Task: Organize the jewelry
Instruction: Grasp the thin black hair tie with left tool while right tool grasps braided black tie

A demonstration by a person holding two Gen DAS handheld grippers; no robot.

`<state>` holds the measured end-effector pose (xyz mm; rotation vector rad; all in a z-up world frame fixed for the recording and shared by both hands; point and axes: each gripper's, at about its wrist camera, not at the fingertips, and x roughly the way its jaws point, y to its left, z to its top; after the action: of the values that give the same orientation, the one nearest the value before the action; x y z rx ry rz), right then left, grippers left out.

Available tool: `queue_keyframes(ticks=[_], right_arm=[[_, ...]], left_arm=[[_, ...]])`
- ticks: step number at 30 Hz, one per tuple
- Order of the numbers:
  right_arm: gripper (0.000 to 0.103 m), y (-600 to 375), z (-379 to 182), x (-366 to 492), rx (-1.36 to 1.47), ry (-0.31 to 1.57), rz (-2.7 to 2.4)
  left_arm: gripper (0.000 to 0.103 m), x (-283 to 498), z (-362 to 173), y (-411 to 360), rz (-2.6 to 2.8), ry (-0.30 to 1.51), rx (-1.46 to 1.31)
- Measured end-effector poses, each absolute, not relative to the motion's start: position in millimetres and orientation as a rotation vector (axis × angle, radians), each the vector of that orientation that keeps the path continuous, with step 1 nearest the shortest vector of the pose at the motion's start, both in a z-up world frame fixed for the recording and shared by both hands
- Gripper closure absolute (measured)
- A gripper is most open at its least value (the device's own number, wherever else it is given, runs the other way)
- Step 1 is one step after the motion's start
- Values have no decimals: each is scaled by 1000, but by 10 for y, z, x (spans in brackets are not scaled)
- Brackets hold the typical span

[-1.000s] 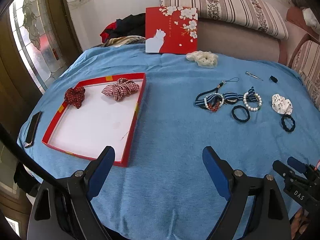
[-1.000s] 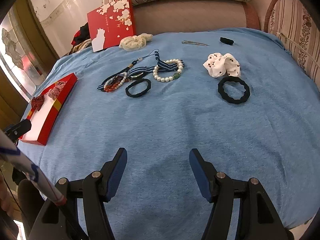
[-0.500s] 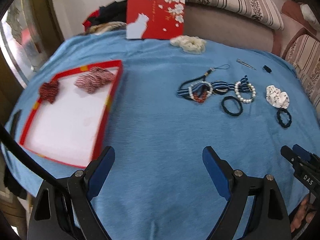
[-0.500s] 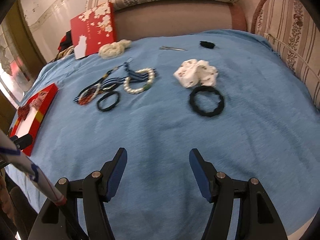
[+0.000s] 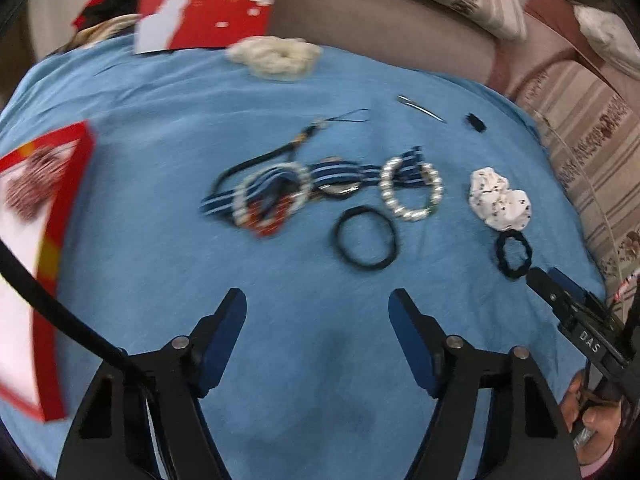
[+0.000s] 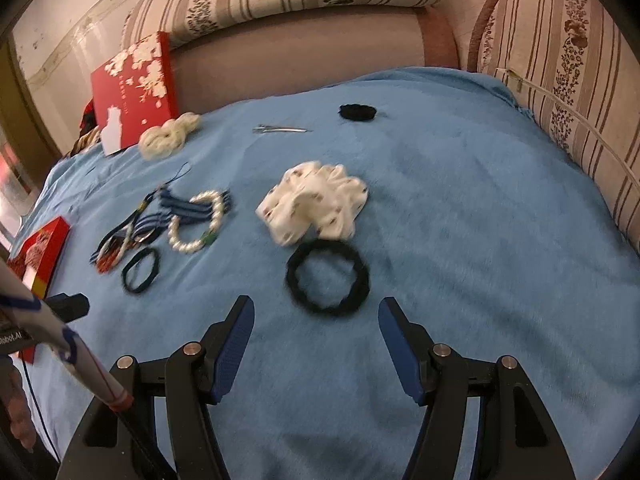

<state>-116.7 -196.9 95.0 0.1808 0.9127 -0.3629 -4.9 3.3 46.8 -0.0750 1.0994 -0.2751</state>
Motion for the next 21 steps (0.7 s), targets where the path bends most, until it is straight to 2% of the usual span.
queue_keyframes(ticks=[4,6,8,10,19,20,21], right_arm=[[34,-2083,896,-1051,180,923,-377],[34,-2128,847,-1026,180,932,-387],[34,-2157,790,-1022,178,942,-392],[34,-2171,728,-1026,165,953,-404],[37,-2105,618,-1029,96,966,-443],[38,-2087,612,-1034,86,963,-448],[43,-2074,610,-1034,81,962,-447]], left_arm=[[30,151,373,-189,-302,1096,-16],[35,238,309,-250,-316,1108,0],[47,314,237,-307,-328,1130,15],[53,372,168,-362,-338,1145,29],[55,461,150,-552,-328,1114,88],[69,453,159,-578,-328,1109,100],[79,441,168,-607,-331,1105,113]])
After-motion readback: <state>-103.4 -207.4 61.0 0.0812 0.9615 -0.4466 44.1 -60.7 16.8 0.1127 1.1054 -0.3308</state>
